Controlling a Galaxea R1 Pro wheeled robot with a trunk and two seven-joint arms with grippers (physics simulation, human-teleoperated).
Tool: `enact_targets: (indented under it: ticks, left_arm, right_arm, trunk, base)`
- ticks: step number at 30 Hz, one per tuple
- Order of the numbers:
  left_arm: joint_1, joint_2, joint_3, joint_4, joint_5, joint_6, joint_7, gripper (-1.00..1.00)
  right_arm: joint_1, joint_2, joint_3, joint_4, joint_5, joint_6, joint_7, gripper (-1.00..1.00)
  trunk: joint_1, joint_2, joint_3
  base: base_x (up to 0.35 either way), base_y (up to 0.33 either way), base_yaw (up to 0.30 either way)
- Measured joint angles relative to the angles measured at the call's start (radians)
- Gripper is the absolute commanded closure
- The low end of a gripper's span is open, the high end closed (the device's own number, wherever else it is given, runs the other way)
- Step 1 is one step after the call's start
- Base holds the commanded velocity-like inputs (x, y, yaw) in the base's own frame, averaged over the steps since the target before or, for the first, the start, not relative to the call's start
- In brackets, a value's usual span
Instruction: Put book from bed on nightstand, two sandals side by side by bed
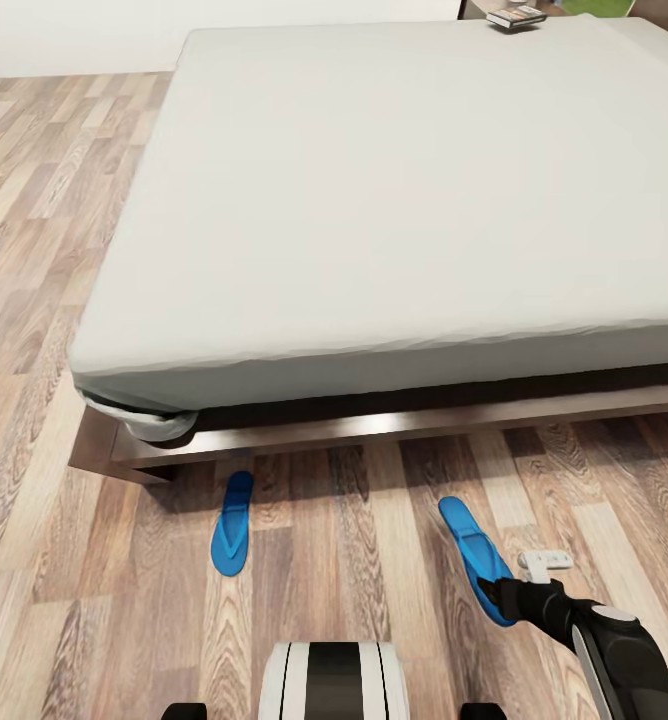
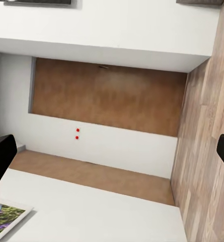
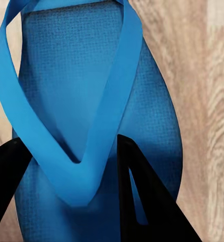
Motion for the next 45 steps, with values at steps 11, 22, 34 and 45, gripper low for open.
enact_targets:
  ticks: [11, 22, 34, 45]
  left_arm:
    - [0.0, 0.0, -0.001, 0.005, 0.0, 0.003, -0.001, -1.0]
    - [0.0, -0.002, -0.001, 0.067, 0.001, 0.004, -0.033, -1.0]
    - [0.0, -0.002, -0.001, 0.077, 0.001, 0.003, -0.059, -1.0]
    - [0.0, 0.001, -0.001, 0.078, 0.0, 0.003, -0.069, -1.0]
  right_arm:
    - [-0.009, 0.004, 0.0, 0.0, -0.001, -0.035, -0.018, 1.0]
    - [-0.012, 0.005, 0.002, 0.001, -0.003, -0.101, -0.084, 1.0]
    - [-0.012, 0.005, 0.002, 0.005, -0.004, -0.105, -0.087, 1.0]
    - [-0.014, 0.005, 0.002, 0.005, -0.004, -0.105, -0.088, 1.0]
  trunk:
    - [0.0, 0.0, 0.0]
    - [0.0, 0.0, 0.0]
    - [0.0, 0.0, 0.0]
    - [0.0, 0.0, 0.0]
  base:
    - [0.0, 0.092, 0.0]
    - [0.023, 0.113, 0.0]
    - [0.008, 0.187, 0.0]
    - [0.01, 0.144, 0.0]
